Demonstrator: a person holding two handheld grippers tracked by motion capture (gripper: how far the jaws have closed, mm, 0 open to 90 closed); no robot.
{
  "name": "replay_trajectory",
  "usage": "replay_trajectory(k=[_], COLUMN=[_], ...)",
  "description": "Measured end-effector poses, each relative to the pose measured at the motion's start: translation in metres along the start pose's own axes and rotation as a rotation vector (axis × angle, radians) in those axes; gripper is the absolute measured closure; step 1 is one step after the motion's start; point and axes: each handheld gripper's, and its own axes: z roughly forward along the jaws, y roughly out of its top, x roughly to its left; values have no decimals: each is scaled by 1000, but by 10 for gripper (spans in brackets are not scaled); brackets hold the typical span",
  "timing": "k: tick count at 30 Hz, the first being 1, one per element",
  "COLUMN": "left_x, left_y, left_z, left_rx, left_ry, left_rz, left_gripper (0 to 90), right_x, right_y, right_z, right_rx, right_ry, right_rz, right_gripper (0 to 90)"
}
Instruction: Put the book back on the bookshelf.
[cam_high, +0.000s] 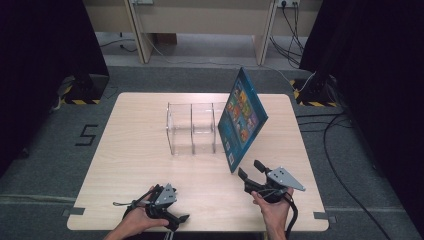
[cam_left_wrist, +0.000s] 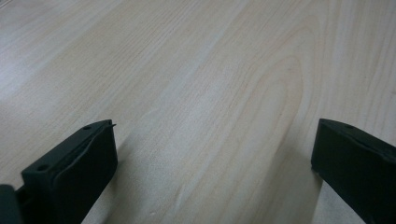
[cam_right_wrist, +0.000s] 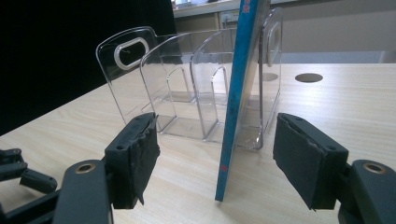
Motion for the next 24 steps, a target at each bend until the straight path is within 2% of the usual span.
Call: replay_trajectory(k=[10, 24], left_x=[0, 0], left_y=[0, 0], left_z=[0, 0], left_rx=[0, 0], left_ry=[0, -2], left_rz=[0, 1], left_gripper=[0, 0], right_x=[-3, -2], right_y=[-5, -11], right_z=[-6, -17], right_rx=[41, 71], right_ry=[18, 52], right_rz=[-2, 1], right_gripper=[265, 243])
